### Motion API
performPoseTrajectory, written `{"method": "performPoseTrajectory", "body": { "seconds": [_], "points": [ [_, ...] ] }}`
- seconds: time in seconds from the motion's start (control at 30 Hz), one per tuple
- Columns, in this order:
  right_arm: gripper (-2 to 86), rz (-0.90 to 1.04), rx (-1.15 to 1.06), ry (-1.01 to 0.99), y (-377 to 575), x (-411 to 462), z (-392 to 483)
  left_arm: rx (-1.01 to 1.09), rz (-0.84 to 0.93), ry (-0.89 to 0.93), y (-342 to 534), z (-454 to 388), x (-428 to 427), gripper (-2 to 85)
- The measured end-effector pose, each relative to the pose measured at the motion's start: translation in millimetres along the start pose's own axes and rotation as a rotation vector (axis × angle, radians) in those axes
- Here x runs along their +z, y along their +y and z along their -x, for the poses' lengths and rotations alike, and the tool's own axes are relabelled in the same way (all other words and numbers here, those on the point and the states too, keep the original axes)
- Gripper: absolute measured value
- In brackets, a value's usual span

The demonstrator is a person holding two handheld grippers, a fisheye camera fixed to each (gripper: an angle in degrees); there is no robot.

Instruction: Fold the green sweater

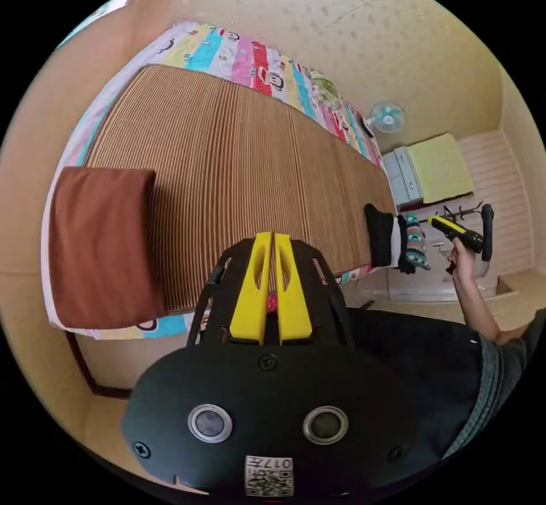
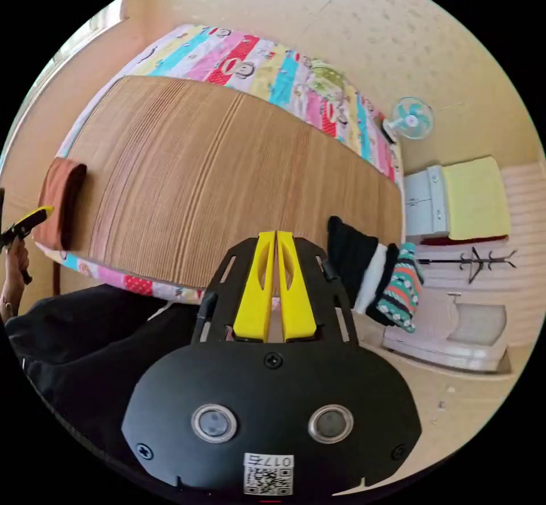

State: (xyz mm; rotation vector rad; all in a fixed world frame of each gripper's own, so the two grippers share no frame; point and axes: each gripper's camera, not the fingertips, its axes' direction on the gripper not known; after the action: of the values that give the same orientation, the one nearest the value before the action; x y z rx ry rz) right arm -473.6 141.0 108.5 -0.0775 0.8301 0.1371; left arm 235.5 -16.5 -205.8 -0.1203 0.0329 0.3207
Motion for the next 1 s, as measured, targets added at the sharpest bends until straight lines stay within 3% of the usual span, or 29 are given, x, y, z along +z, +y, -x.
{"method": "performPoseTrajectory", "body": {
  "seconds": [0.07, 0.17, 0.23, 0.3, 0.4, 0.6, 0.87, 1.0],
  "points": [
    [0.3, -0.123, 0.221, 0.106, 29.5, -52.9, -61.5, 0.205, -0.022, -0.017, -16.6, -48.4, 10.4, -1.0],
    [0.4, -0.235, 0.529, -0.054, 100.8, -112.3, -156.6, 0.452, -0.114, -0.013, -21.5, -115.8, 17.5, -0.9],
    [0.6, -0.350, 0.693, -0.221, 174.6, -131.6, -219.0, 0.503, -0.165, 0.056, -17.8, -142.4, 22.9, -0.8],
    [0.7, -0.413, 0.673, -0.303, 221.2, -130.4, -250.4, 0.515, -0.190, 0.255, -12.4, -165.9, 37.1, -0.8],
    [0.8, -0.269, 0.729, -0.345, 274.1, -100.2, -296.5, 0.497, -0.224, 0.420, 1.1, -191.5, 63.6, -0.9],
    [2.0, -0.139, 0.818, -0.403, 326.2, -44.0, -375.2, 0.467, -0.208, 0.505, 23.3, -250.3, 143.8, -0.9],
    [7.2, 0.079, 0.717, -0.375, 308.3, 25.5, -461.5, 0.483, -0.198, 0.514, 26.7, -322.2, 203.7, -0.8],
    [10.3, 0.247, 0.703, -0.396, 289.9, 91.4, -494.6, 0.466, -0.224, 0.349, 41.2, -317.9, 204.0, 0.2]
  ]
}}
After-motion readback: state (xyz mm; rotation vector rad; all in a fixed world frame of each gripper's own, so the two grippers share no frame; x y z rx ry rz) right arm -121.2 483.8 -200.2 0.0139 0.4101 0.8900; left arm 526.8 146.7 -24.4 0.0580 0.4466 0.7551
